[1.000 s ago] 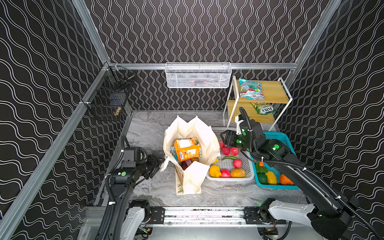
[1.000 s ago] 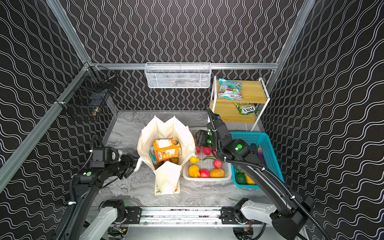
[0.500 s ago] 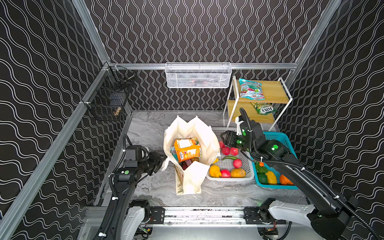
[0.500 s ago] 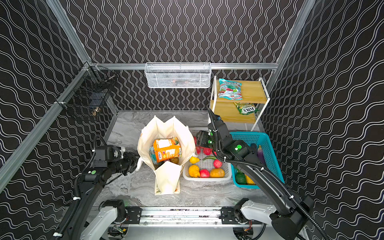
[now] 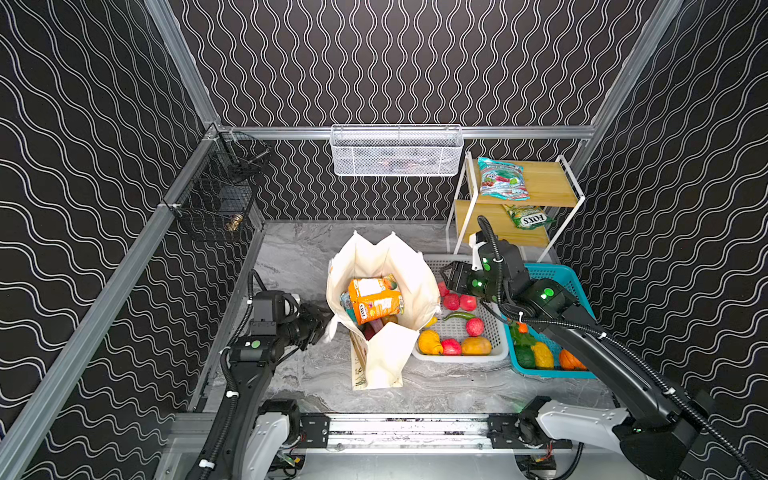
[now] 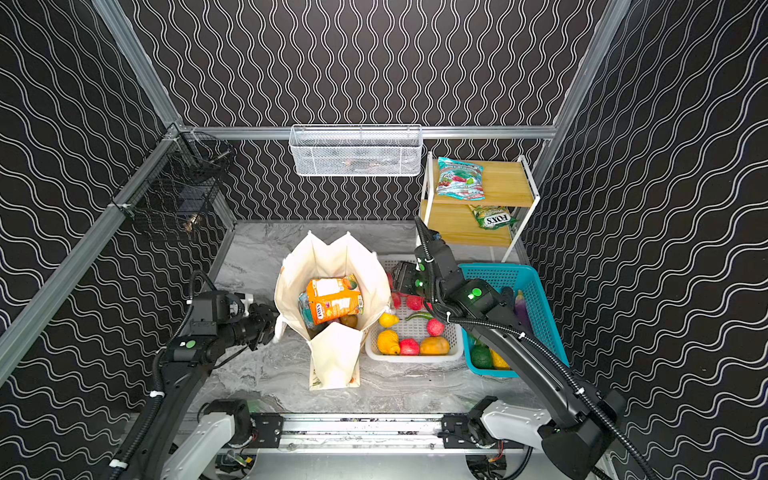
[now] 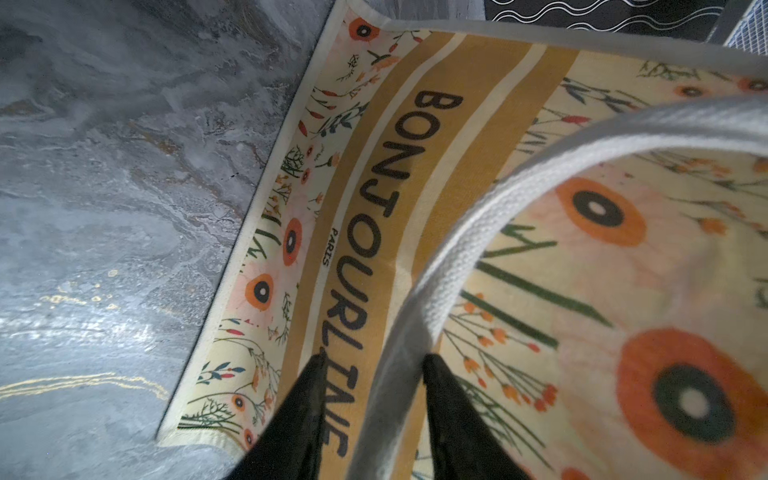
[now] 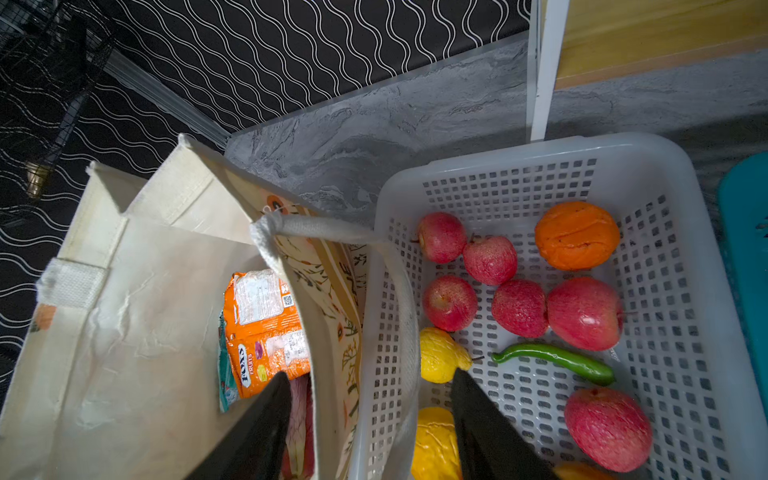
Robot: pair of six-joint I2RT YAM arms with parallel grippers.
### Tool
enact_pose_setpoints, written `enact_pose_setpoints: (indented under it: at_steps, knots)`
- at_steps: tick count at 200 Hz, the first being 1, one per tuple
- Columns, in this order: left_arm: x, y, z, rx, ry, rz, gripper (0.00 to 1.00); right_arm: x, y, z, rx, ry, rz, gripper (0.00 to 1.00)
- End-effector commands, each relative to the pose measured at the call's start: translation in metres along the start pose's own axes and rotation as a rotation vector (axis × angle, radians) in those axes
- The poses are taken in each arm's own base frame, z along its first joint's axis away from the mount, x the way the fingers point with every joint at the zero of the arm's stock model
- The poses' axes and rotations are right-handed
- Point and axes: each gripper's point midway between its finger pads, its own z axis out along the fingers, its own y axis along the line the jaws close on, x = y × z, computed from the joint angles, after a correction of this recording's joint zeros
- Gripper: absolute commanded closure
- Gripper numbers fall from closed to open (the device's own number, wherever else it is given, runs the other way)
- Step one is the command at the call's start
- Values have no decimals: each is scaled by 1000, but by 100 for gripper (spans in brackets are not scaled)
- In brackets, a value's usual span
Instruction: Place the food into the grocery bag and tie it
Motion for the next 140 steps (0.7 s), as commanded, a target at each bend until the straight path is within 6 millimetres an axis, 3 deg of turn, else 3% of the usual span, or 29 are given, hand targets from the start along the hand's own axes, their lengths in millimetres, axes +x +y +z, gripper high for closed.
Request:
enact_pose_setpoints:
  at_steps: [1, 60, 140]
  knots:
    - [1, -6, 1, 30, 11, 0, 62, -6, 6, 0, -25, -18, 14, 37]
    - [3, -5, -1, 27, 16, 3, 65, -3, 6, 2, -25, -12, 17, 37]
    - [3, -7, -5, 21, 6, 24, 81, 2, 4, 6, -27, 1, 20, 38]
